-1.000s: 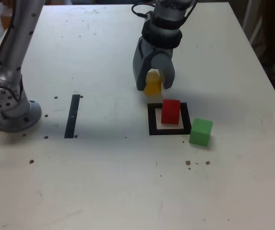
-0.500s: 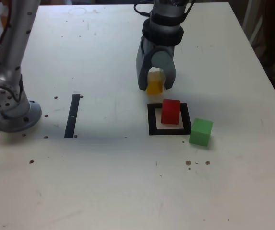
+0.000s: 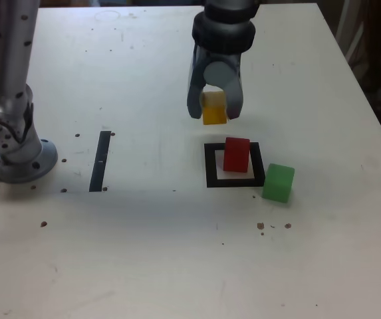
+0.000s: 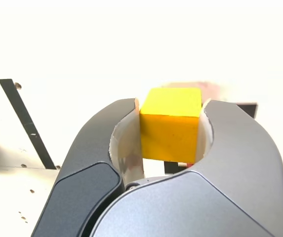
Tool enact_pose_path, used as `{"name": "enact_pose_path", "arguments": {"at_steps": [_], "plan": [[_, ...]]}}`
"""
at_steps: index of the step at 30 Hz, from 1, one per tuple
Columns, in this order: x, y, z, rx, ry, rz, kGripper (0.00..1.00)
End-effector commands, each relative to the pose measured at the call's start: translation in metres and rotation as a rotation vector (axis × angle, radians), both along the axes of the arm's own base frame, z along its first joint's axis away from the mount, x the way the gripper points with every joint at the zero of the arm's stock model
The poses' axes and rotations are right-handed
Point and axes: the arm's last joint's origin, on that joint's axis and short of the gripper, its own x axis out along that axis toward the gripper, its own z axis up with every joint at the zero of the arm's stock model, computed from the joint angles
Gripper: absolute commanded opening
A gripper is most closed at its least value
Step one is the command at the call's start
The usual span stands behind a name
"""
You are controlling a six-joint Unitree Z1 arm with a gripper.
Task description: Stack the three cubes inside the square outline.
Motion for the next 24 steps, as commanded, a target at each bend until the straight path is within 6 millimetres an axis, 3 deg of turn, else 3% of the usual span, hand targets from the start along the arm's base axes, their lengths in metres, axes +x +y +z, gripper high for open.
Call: {"name": "enact_pose_path", "arguments": {"at_steps": [1, 13, 24], "plan": [[-0.001, -0.006, 0.006, 0.003, -0.011, -0.020, 0.30], [0.009, -0.044, 0.014, -0.012, -0.045, -0.087, 0.30], [0.019, -0.057, 0.011, -0.033, -0.040, -0.108, 0.30]]}}
